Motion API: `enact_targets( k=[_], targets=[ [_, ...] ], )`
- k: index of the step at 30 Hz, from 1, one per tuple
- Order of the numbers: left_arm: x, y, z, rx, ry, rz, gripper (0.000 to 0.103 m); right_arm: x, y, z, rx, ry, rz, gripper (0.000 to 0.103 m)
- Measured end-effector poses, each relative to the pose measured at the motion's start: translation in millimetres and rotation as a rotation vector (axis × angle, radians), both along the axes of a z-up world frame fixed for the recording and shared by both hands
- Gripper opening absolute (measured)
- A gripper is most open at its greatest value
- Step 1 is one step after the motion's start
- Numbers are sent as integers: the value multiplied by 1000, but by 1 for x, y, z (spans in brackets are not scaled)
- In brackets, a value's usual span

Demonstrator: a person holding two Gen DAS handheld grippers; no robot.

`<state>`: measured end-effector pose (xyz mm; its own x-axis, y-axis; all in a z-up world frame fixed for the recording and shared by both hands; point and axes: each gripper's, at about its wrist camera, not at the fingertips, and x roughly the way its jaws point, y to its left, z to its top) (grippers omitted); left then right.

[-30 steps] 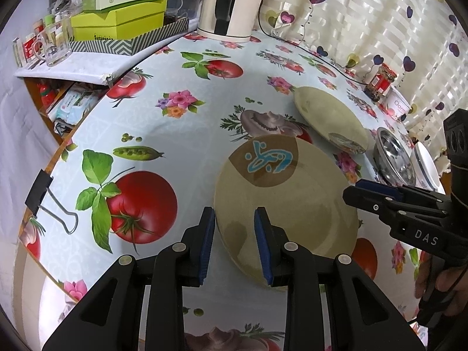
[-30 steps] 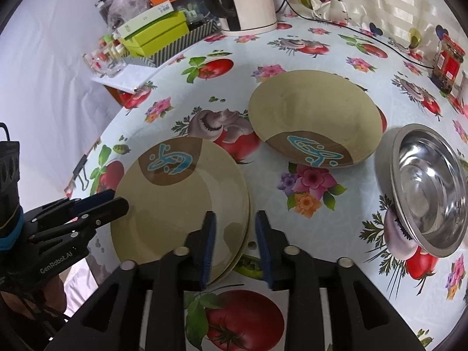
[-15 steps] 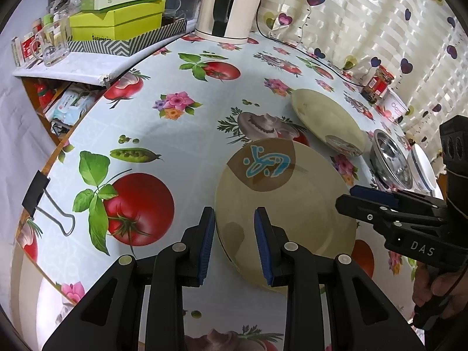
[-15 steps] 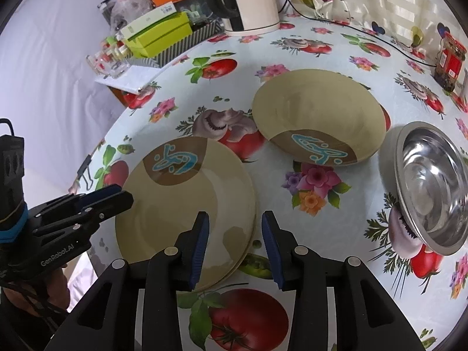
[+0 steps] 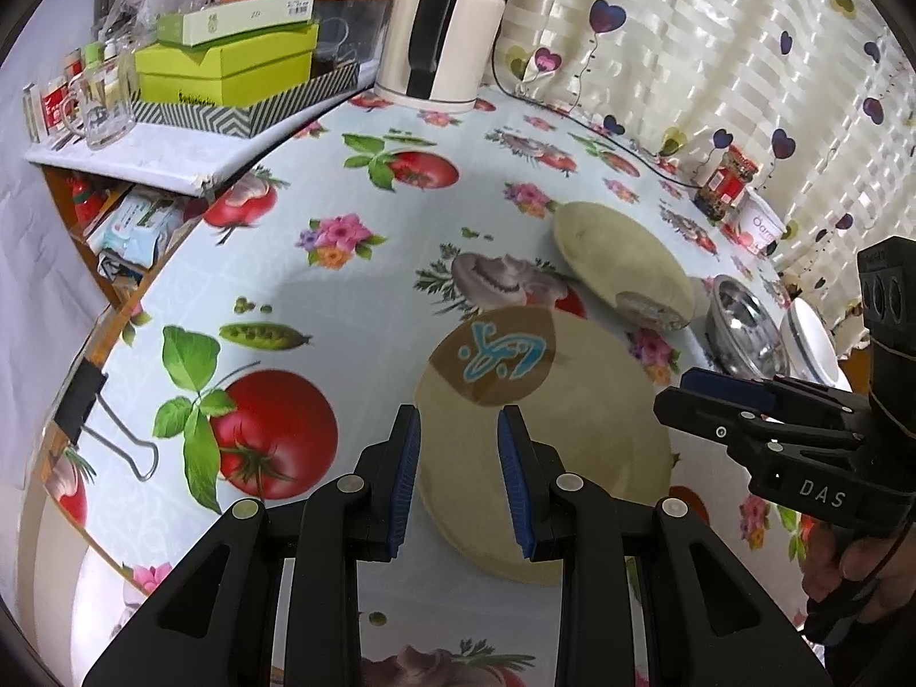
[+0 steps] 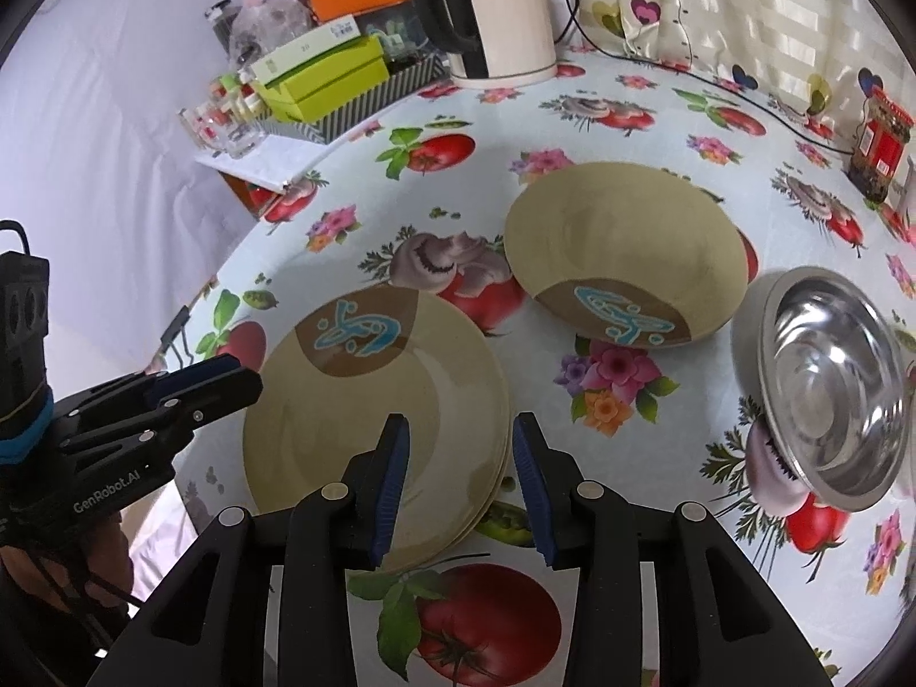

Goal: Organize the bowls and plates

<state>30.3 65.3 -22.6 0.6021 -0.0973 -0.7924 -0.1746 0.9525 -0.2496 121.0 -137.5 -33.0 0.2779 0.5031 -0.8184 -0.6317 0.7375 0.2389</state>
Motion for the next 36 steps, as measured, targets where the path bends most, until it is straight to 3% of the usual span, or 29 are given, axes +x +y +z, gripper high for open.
enact_targets(
  k=[32, 36],
  targets=[
    [56, -37, 31, -15, -51, -79, 29, 39, -33, 47, 37, -89, -58, 37],
    [65, -35, 28, -48, -36, -80, 29, 49, -36, 50, 36, -94, -71, 37]
  ],
)
